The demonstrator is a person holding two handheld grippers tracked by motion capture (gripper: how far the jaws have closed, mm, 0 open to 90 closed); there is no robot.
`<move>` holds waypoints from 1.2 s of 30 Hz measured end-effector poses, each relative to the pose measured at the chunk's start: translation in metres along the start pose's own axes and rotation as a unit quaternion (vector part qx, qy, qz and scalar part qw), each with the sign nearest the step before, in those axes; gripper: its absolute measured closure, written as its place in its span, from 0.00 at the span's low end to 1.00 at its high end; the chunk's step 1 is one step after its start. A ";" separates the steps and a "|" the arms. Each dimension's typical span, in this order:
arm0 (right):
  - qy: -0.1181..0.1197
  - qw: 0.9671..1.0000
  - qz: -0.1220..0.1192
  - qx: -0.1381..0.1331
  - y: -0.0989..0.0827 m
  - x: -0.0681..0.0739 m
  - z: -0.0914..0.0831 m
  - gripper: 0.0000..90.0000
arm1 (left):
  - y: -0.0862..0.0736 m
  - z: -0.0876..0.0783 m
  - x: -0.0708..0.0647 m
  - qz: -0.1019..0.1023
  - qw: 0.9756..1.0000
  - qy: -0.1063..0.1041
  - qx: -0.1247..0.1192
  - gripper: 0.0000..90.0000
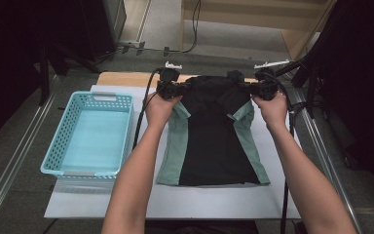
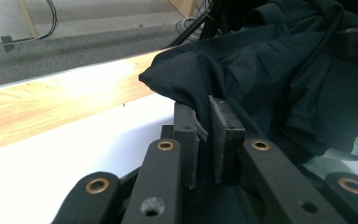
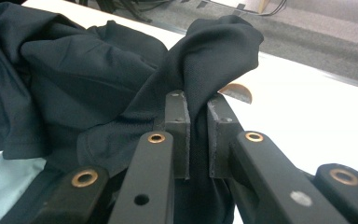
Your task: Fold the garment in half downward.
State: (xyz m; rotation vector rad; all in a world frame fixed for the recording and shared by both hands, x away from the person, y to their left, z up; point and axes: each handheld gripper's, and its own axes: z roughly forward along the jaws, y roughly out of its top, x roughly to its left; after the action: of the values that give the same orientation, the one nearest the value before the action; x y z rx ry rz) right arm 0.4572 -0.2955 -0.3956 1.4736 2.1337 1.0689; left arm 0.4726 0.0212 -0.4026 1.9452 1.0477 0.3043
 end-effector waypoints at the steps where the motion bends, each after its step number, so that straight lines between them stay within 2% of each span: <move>1: 0.000 1.000 -0.003 0.002 -0.002 0.001 0.000 0.88 | -0.003 0.001 -0.001 0.005 1.000 0.003 0.001 0.92; 3: 0.002 1.000 -0.004 0.004 -0.006 0.002 0.001 0.88 | -0.009 0.001 0.000 0.009 1.000 0.001 0.005 0.92; 7: 0.001 1.000 -0.011 0.004 -0.012 0.007 -0.002 0.88 | -0.018 -0.002 0.003 -0.005 1.000 -0.010 -0.002 0.92; 11: 0.001 1.000 -0.019 0.003 -0.017 0.011 -0.002 0.88 | -0.023 -0.005 0.002 -0.006 1.000 -0.015 -0.002 0.92; 16: 0.017 1.000 -0.006 -0.010 -0.025 0.012 -0.007 0.88 | -0.031 -0.008 0.003 -0.005 1.000 -0.022 0.002 0.92; 22: 0.020 1.000 -0.009 -0.012 -0.033 0.014 -0.010 0.88 | -0.033 -0.014 0.002 -0.003 0.999 -0.034 0.005 0.92; 27: 0.034 0.999 0.001 -0.022 -0.039 0.013 -0.015 0.88 | -0.033 -0.021 0.002 -0.010 0.999 -0.045 -0.001 0.92; 36: 0.039 0.999 -0.010 -0.013 -0.045 0.013 -0.022 0.88 | -0.044 -0.026 0.000 -0.017 0.998 -0.058 -0.002 0.92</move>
State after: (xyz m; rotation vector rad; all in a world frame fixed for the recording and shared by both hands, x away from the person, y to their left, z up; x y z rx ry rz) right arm 0.4081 -0.3002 -0.4125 1.4186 2.1730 1.1608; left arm 0.4338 0.0479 -0.4220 1.9152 1.0021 0.1718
